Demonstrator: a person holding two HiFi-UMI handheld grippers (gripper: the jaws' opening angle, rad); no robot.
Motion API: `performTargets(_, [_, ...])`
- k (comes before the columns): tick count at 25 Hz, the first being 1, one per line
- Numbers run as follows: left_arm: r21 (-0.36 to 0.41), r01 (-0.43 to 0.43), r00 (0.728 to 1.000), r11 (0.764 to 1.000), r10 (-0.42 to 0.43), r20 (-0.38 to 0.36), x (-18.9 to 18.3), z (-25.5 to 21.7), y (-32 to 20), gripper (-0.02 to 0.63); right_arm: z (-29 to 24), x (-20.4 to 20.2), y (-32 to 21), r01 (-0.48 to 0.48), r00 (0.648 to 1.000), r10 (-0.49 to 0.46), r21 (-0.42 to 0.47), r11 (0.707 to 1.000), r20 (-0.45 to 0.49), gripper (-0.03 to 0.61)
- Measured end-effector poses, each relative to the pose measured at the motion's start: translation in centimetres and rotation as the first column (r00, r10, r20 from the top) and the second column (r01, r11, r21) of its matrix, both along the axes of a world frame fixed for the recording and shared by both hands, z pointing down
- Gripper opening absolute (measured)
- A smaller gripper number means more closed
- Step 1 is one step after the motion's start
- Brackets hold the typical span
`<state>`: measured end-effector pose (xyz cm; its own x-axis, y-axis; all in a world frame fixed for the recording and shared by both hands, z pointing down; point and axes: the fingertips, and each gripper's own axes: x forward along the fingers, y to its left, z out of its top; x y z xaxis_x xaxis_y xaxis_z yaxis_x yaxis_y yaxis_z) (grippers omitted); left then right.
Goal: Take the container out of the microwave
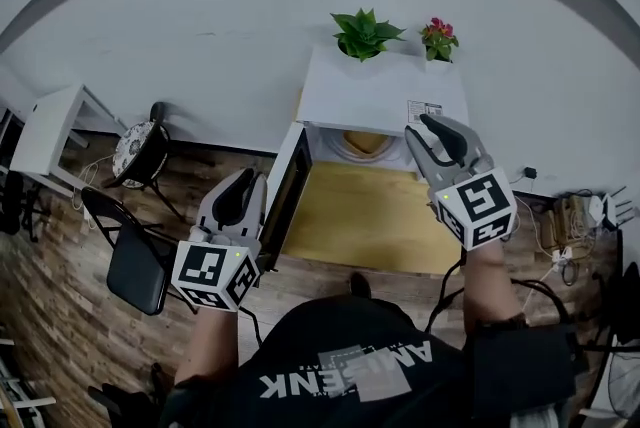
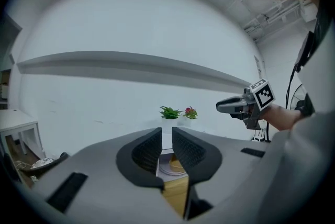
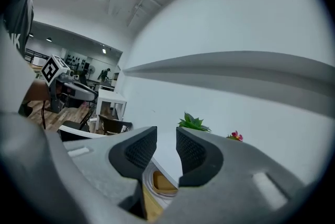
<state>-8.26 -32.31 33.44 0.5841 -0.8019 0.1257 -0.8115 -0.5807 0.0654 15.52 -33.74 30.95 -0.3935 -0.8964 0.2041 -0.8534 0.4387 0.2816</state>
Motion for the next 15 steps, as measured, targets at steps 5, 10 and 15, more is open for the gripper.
performTargets(5, [-0.021,0.065,0.998,0.998,-0.064,0.020,-1.0,0.6,0.2,0.089,3.3,-2.1,-2.2,0.122,0.991,-0.125,-0.068,0.990,-0.043,0.140])
performTargets(10, [-0.047,0.123,0.992,0.991,-0.123,0.002,-1.0,1.5,0.6,0.137,7.7,-2.9,-4.1,0.192,0.979,-0.198,-0.125,0.973,-0.041,0.163])
performTargets(15, [-0.061,0.165,0.986,0.984,-0.165,0.013,-0.7,2.6,1.1,0.150,12.8,-3.6,-5.3,0.238,0.963,-0.258,-0.203,0.950,-0.075,0.167])
